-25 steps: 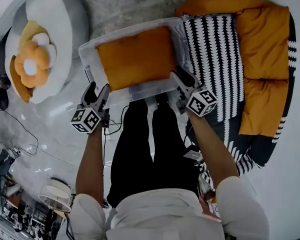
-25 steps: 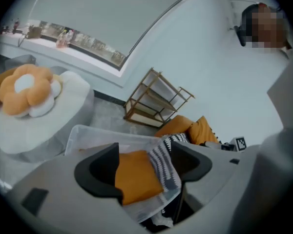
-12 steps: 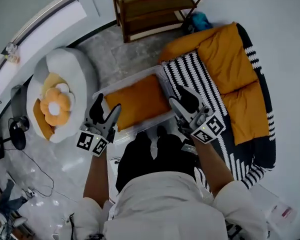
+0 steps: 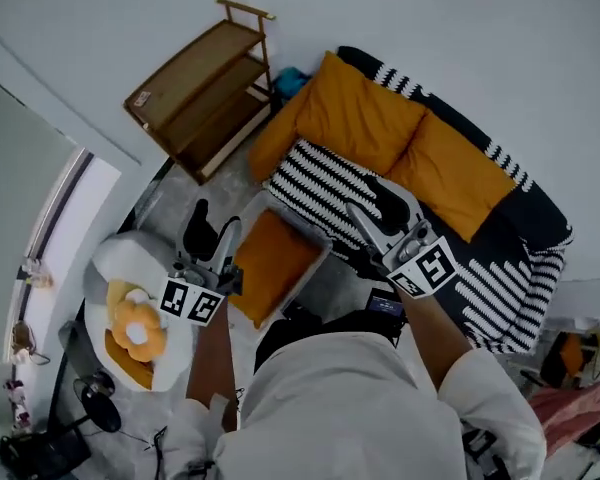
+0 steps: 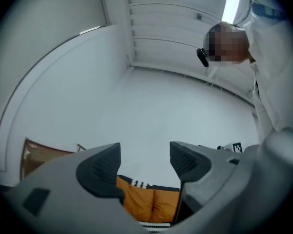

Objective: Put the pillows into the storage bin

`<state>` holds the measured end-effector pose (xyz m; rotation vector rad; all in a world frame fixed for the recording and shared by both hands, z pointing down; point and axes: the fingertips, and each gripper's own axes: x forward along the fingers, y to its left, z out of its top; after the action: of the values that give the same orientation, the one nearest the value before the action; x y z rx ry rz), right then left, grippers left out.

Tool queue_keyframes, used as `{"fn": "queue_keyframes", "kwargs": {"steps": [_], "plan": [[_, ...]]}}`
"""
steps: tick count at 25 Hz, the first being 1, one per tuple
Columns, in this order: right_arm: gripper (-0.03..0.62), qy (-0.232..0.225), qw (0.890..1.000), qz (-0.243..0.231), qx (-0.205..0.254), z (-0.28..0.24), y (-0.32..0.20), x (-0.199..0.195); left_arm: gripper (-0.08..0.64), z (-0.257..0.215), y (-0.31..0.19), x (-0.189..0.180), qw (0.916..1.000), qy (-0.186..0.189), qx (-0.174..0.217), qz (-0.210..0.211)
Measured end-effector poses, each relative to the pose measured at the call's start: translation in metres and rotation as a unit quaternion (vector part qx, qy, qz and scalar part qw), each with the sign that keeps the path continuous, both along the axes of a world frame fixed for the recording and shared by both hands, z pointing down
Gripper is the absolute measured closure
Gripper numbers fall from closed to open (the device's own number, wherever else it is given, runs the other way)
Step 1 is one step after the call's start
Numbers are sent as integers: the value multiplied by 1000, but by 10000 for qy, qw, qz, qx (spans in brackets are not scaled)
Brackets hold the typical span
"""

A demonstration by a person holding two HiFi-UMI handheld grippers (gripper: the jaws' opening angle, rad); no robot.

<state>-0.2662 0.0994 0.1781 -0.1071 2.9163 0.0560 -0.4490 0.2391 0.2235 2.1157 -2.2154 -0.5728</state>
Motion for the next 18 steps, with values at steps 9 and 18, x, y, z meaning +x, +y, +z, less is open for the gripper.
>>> {"fn": "queue_keyframes", "kwargs": {"steps": [9, 18], "plan": [[399, -447, 9809, 1891, -121, -28, -58, 259, 321, -53, -113, 176, 9891, -71, 276, 1445], [399, -183, 9195, 3903, -438, 0, -80, 496, 279, -60, -176, 361, 9708, -1136, -111, 2109]]}}
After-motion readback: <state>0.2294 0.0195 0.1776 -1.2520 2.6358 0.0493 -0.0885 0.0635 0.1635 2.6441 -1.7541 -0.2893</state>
